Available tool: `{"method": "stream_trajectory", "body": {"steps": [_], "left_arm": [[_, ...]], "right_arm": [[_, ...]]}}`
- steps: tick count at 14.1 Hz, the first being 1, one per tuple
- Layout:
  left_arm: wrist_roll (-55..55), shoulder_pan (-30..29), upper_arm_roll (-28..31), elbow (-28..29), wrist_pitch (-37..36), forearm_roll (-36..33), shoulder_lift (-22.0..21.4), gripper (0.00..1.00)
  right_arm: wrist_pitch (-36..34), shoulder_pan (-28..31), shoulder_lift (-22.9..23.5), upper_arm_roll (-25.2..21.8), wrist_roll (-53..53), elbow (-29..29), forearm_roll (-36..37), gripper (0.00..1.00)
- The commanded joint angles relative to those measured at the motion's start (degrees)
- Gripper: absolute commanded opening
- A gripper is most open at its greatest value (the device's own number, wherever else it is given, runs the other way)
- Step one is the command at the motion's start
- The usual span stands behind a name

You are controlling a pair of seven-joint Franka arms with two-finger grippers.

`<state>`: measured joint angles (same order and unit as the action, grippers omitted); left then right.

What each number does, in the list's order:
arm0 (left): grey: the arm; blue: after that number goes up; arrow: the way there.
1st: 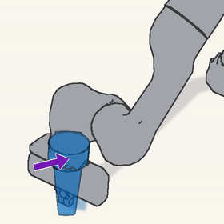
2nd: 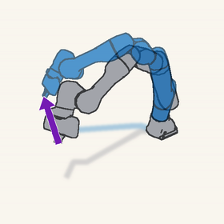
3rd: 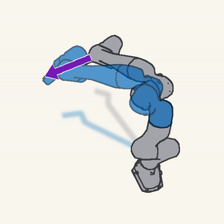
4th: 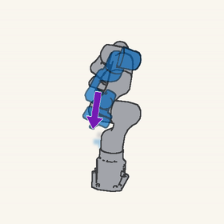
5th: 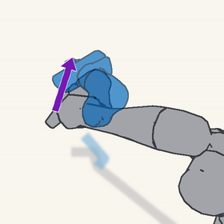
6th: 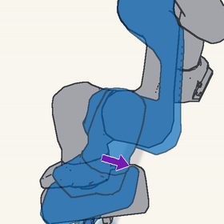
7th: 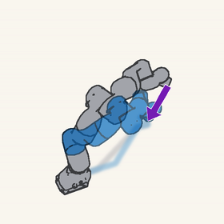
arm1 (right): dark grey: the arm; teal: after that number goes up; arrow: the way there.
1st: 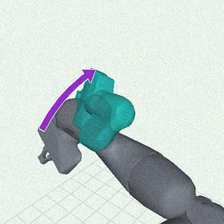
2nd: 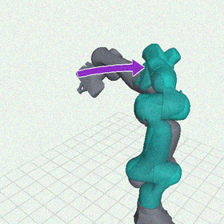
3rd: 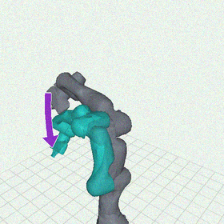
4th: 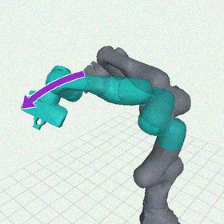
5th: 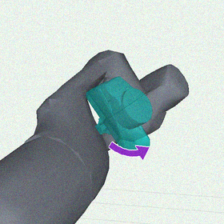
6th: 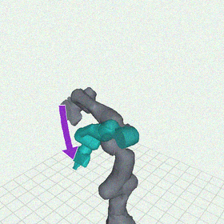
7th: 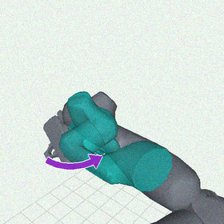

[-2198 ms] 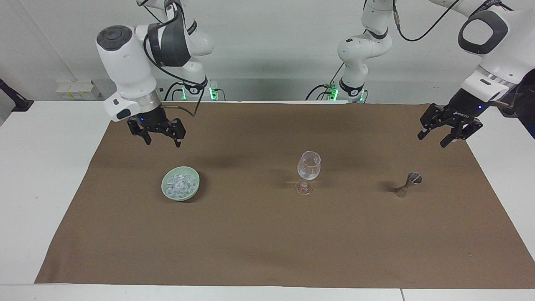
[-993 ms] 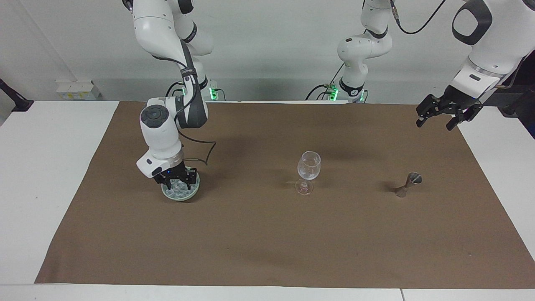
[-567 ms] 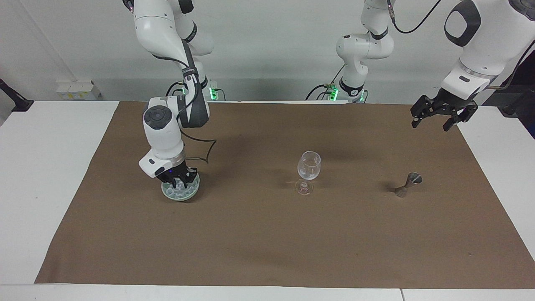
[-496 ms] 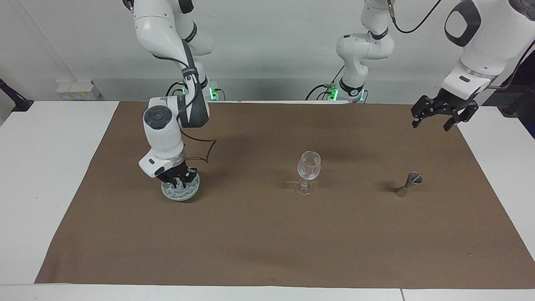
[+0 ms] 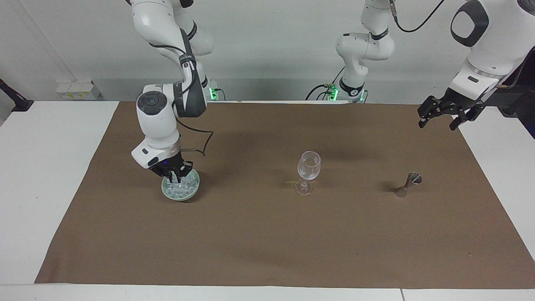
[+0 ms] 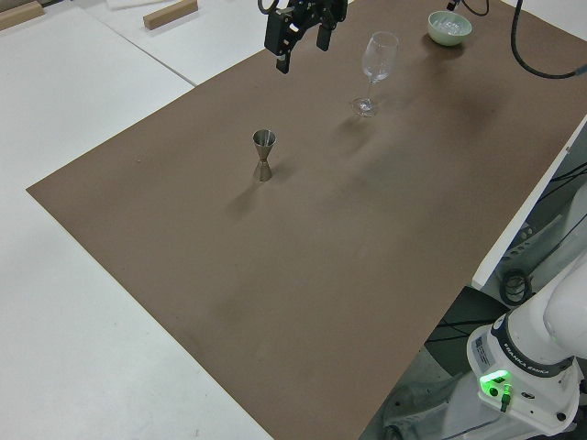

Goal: Pour wine and add ice with both arms

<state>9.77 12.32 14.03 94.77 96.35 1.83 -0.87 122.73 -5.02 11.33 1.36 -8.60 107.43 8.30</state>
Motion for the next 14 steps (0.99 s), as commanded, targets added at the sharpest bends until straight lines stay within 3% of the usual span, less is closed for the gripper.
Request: {"method": "stream_trajectory", "body": {"steps": [1,5,8,11,14], "left_arm": [[-0.3,1.2,0.9,-0.8,-0.5,-1.1,0.4,1.0],[-0.3,0.3,0.9,-0.5,0.4,-0.8,0.8,1.0],[-0.2,0.2,-0.3,-0.5,0.4,-0.8,0.8,1.0],[-0.2,-4.9,-5.6,-0.8,0.9,-0.9,0.9,1.0],[-0.8,-4.5,-5.9,-1.7,-0.1,-0.8,1.0,1.0]], "right_arm": [[-5.2,-2.1,-1.4,0.8,-3.5,-5.3,0.4,0.0],[-5.9,-4.1,-0.7,5.0,-9.7,-11.7,-0.3,0.0],[-10.1,-4.3,3.0,10.1,-16.8,-19.3,-3.7,0.0],[-7.2,-6.8,4.8,14.2,-27.6,-22.2,-4.4,0.0],[-4.5,-11.1,5.5,15.1,-33.7,-23.9,-7.4,0.0]]}}
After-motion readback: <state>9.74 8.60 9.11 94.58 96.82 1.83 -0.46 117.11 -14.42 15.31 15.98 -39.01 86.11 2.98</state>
